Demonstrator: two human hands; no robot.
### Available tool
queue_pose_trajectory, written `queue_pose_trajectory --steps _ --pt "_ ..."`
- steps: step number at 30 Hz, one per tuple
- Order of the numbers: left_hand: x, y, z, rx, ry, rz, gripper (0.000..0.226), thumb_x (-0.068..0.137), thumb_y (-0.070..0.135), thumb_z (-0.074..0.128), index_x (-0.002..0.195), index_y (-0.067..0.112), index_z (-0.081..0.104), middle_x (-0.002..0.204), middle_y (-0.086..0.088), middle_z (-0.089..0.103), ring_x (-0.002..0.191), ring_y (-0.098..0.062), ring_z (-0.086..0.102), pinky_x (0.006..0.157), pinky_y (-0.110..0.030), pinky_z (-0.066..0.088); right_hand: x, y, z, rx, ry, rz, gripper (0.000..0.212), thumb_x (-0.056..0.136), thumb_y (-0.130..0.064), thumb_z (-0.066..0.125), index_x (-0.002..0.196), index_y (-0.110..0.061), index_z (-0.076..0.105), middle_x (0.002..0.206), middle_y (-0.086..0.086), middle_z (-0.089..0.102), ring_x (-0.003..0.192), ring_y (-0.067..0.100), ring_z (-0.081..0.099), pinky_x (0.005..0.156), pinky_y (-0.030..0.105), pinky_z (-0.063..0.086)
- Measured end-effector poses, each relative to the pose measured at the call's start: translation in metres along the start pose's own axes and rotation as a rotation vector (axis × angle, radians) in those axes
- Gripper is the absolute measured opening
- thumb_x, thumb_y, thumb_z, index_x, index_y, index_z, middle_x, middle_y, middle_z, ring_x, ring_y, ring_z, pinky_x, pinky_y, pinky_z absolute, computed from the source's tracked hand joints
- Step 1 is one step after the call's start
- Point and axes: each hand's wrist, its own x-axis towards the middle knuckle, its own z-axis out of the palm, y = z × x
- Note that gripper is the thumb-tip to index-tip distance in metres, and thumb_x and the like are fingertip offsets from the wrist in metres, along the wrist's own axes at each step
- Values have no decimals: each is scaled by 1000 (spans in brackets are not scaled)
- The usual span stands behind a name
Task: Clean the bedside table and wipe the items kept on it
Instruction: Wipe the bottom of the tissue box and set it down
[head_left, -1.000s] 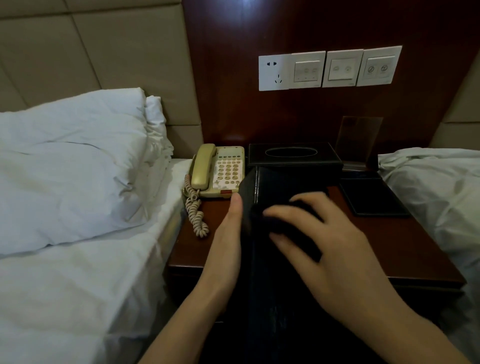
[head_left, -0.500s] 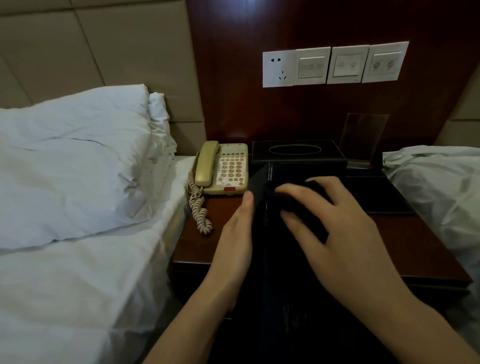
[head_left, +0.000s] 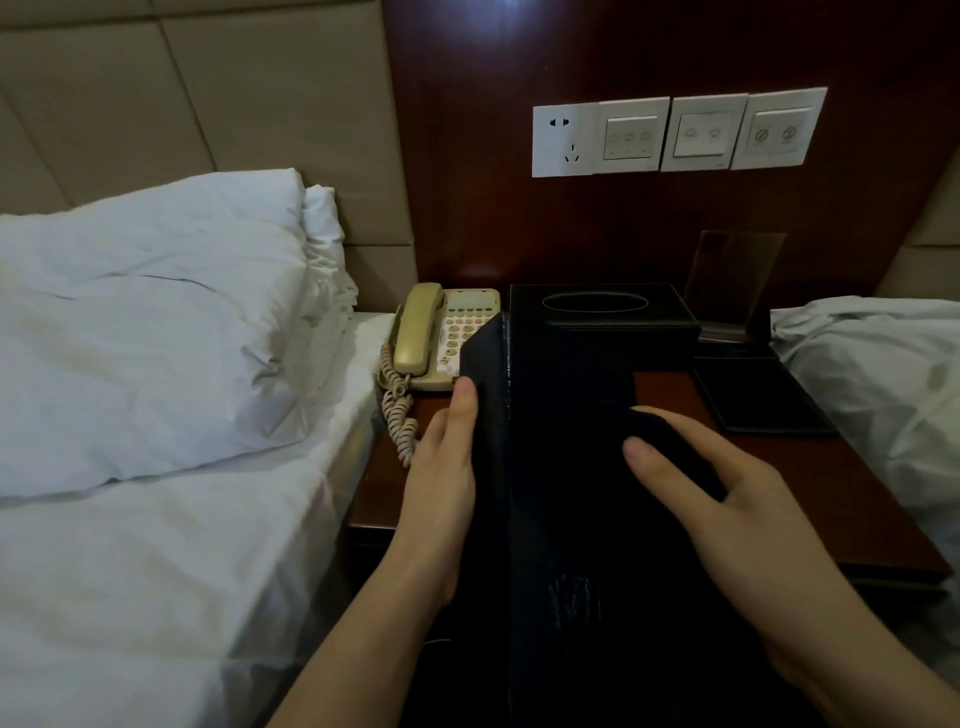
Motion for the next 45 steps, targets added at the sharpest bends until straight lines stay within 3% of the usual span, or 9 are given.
queue_pose_trajectory --steps 3,8,15,20,26,29,35,41,45 --pt "1 2 2 31 59 6 34 94 70 47 96 43 68 99 16 75 100 -7 69 87 -29 53 0 1 0 -31 41 -36 18 90 -27 66 99 -40 73 90 -14 75 82 4 72 64 18 56" --pt "2 4 -1 56 -61 -86 60 92 78 39 134 43 62 137 2 67 126 -19 62 112 -44 46 -2 7 1 -203 51 -65 20 90 -34 66 105 -47 70 91 -18 74 84 2 71 75 33 60" --pt "2 -4 1 -21 -196 -6 76 62 48 89 126 27 55 120 -2 74 100 -15 76 77 -31 61 8 5 -12 -165 157 -106 19 89 -34 67 104 -45 71 96 -21 73 90 0 70 83 36 59" --pt "1 -8 7 -94 -112 134 71 67 50 78 127 14 64 111 -3 78 100 -18 75 77 -27 57 9 13 -7 -628 217 -362 32 89 -53 56 118 -43 64 127 -16 45 106 -11 45 93 2 32" --pt "1 -4 6 -73 -101 211 41 90 26 67 124 3 64 86 12 76 82 0 72 67 -12 53 -5 9 10 -770 -255 -628 34 94 -48 48 126 -43 59 130 -20 41 118 -3 46 97 10 37" --pt "3 -3 0 -10 -83 194 53 80 39 79 125 14 63 102 10 77 98 -7 74 88 -29 58 -8 6 0 -816 -465 -593 33 93 -51 49 125 -55 52 132 -30 35 122 -5 43 94 14 41" --pt "4 -4 3 -86 -148 83 46 87 37 72 128 20 63 101 5 78 95 -13 76 72 -24 57 -7 18 16 -778 -86 -629 36 94 -42 55 130 -45 54 128 -20 42 112 1 49 87 18 46" --pt "13 2 -4 -86 -22 165 49 83 47 71 126 24 66 103 14 78 89 0 74 73 -21 53 -20 12 7 -876 -467 -710 32 92 -53 48 124 -56 53 129 -25 41 114 -2 51 87 15 49" --pt "10 2 -3 -115 -6 200 59 75 50 73 127 21 67 113 5 77 98 -8 74 81 -28 54 -13 19 14 -738 -185 -649 32 91 -52 49 122 -51 58 123 -23 46 115 0 52 91 21 49"
